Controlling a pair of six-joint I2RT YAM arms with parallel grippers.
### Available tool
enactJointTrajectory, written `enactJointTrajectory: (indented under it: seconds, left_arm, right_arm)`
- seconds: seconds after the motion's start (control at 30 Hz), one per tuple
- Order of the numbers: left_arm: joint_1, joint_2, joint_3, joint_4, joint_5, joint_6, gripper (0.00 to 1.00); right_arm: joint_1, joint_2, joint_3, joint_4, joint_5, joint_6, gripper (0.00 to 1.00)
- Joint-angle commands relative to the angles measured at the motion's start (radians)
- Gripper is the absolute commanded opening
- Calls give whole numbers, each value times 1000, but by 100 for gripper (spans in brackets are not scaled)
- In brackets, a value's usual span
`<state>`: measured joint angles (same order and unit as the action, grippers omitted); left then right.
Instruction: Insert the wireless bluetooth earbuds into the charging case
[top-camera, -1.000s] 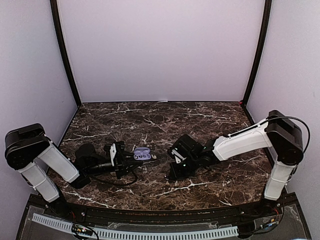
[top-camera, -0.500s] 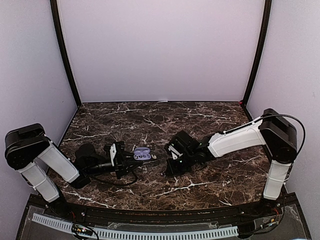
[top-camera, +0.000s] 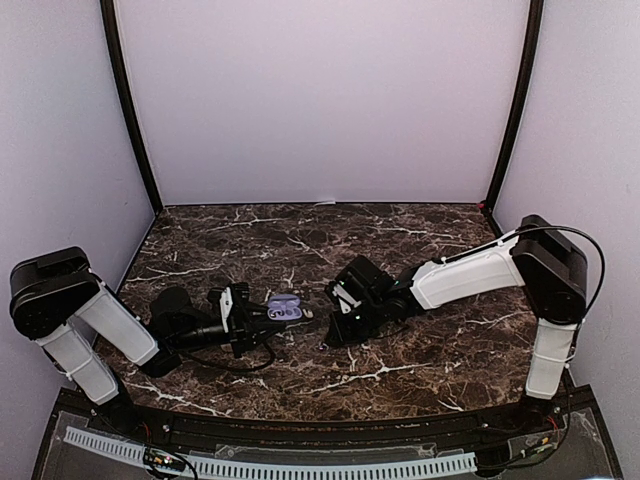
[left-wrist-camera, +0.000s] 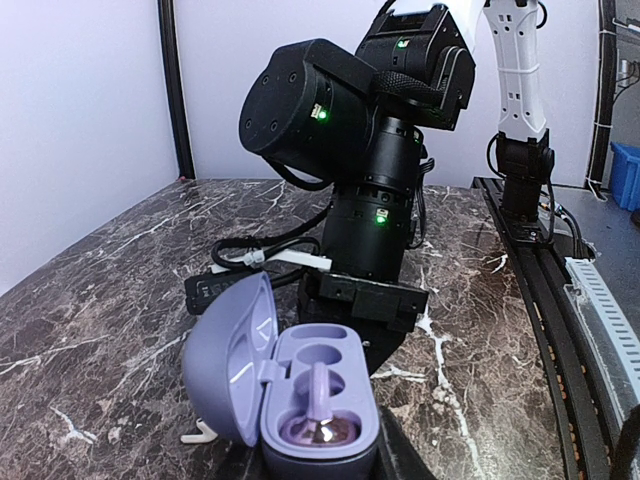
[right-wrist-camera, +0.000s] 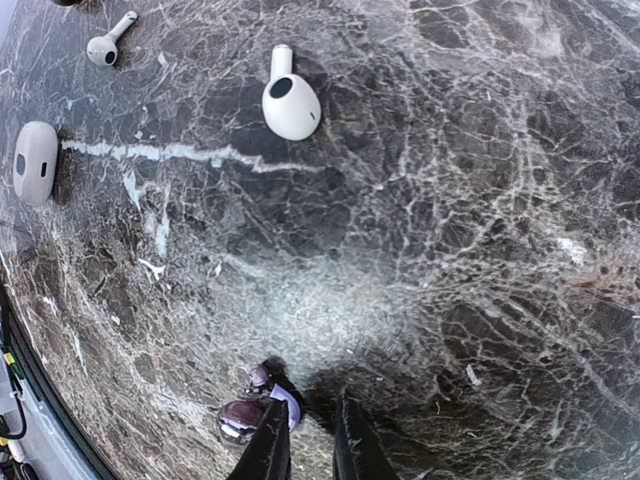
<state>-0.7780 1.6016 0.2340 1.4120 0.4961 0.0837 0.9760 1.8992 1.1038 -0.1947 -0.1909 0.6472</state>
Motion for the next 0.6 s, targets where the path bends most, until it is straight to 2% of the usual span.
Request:
enactJointTrajectory:
  seconds: [0.0, 0.23, 0.57]
  left_arm:
    - [-3, -32, -15, 12, 6, 10, 11]
    - [-3, -34, -15, 10, 7, 10, 11]
    - [-3, -41, -16, 7, 9, 10, 11]
  right_arm:
    - [-4, -7, 1, 13, -26, -5, 17]
    - [3, -1, -2, 13, -34, 2, 18]
    - [37, 22, 27, -73, 38, -8, 18]
